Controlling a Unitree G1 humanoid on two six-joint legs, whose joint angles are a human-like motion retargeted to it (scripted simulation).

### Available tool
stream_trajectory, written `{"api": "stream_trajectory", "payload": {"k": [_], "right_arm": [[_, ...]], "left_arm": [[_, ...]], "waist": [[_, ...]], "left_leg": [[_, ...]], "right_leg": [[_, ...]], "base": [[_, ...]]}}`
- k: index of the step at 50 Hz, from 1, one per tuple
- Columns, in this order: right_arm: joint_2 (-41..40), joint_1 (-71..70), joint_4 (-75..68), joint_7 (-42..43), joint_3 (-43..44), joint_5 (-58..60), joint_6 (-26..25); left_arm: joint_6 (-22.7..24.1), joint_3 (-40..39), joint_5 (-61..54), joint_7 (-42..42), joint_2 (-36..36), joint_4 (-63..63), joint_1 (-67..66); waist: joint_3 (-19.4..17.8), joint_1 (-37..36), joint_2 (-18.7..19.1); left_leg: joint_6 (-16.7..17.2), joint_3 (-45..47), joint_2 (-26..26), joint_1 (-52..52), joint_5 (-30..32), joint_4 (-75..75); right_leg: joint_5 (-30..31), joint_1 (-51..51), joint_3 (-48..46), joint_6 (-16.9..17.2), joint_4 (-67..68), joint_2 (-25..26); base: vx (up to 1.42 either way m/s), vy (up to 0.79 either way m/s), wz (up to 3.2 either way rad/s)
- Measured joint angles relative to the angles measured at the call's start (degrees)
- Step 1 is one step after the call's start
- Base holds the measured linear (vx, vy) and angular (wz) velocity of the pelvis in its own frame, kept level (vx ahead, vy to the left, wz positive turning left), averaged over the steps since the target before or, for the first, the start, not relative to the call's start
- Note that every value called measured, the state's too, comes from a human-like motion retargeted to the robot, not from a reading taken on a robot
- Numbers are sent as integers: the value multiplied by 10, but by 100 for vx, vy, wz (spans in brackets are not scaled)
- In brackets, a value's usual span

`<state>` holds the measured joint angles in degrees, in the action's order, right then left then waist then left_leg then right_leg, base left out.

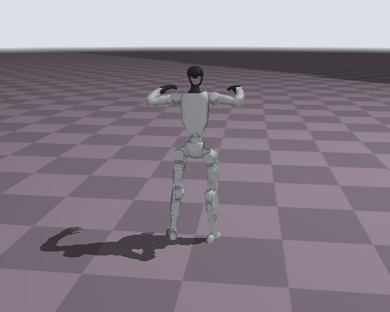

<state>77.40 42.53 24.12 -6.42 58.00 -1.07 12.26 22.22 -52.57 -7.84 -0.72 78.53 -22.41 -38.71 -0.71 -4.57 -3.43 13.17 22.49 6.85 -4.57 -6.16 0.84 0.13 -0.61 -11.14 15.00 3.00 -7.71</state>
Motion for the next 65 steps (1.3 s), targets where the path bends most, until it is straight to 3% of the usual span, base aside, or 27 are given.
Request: {"api": "stream_trajectory", "payload": {"k": [18,50,55,65], "right_arm": [[-5,27,5,-2,28,-12,-2],[-20,28,2,21,33,-14,13],[-51,-26,11,89,-28,-46,37],[-182,-237,5,262,-309,35,40]], "left_arm": [[1,54,-3,-3,1,3,51],[16,67,3,17,-15,6,62],[40,135,-44,68,-70,4,110],[38,455,-102,202,-338,16,291]], "waist": [[1,-2,8],[1,-3,7],[-3,-4,9],[-24,-15,9]], "left_leg": [[0,1,0,3,0,0],[3,-4,0,9,0,0],[2,-3,0,10,1,1],[-4,-7,-11,-8,-5,4]], "right_leg": [[2,-3,1,0,-2,0],[2,-6,-4,0,-3,0],[2,-7,-5,0,-4,0],[-8,11,-7,0,-1,-12]], "base": [[0,0,0],[0,0,0],[0,0,0],[0,0,0]]}}
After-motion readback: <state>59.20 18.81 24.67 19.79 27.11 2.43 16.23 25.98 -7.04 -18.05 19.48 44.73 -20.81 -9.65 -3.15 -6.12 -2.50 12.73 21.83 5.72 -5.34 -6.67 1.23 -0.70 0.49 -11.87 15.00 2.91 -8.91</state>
